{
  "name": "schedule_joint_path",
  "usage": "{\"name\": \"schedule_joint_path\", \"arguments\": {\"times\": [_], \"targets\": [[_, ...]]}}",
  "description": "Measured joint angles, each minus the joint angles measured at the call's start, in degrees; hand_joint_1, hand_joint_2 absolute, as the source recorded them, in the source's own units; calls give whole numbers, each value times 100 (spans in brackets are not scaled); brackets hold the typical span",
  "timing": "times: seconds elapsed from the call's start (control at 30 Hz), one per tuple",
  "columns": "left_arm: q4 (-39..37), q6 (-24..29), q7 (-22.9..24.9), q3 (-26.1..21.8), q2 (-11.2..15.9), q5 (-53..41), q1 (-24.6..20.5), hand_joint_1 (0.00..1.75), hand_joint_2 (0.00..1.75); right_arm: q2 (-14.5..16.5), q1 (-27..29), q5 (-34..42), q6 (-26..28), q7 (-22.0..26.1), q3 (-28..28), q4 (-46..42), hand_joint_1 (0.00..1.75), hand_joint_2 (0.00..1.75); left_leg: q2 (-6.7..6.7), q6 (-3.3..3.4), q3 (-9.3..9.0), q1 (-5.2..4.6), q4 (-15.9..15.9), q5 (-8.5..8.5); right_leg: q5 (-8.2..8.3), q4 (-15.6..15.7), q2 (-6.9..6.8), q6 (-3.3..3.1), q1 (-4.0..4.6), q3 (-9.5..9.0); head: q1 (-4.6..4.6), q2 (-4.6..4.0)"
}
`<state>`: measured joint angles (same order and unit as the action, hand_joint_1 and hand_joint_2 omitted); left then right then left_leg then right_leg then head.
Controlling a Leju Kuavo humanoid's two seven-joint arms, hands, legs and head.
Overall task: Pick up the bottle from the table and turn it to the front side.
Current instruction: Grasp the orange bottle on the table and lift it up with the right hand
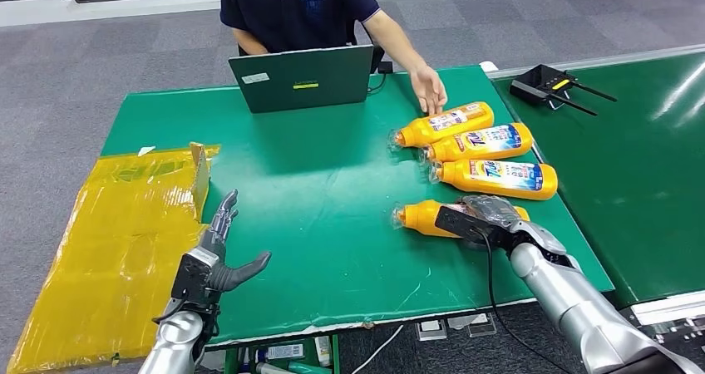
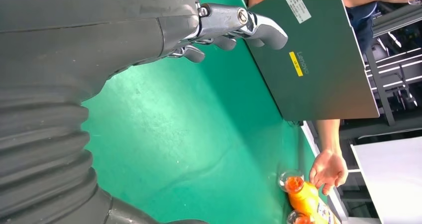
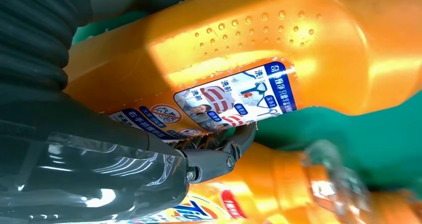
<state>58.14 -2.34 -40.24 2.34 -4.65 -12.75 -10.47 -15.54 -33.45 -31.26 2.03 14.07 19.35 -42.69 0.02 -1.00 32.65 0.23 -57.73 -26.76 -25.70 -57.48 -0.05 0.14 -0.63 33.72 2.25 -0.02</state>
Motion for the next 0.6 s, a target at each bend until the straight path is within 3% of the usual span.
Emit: {"name": "schedule_joint_path", "arguments": {"times": [0.4, 0.6], "targets": [[-32, -37, 0, 0, -58, -66, -75, 0, 175, 482, 285, 301, 403, 589, -207, -439, 175, 175, -1, -1, 11, 0, 0, 1, 0, -3, 0, 0, -1, 11, 0, 2], [-117, -37, 0, 0, -79, -74, -188, 0, 175, 910, 321, 555, 469, 953, -301, -719, 175, 175, 1, -1, 15, 1, 0, 1, 0, -3, 2, 0, 1, 18, 0, 1]]}}
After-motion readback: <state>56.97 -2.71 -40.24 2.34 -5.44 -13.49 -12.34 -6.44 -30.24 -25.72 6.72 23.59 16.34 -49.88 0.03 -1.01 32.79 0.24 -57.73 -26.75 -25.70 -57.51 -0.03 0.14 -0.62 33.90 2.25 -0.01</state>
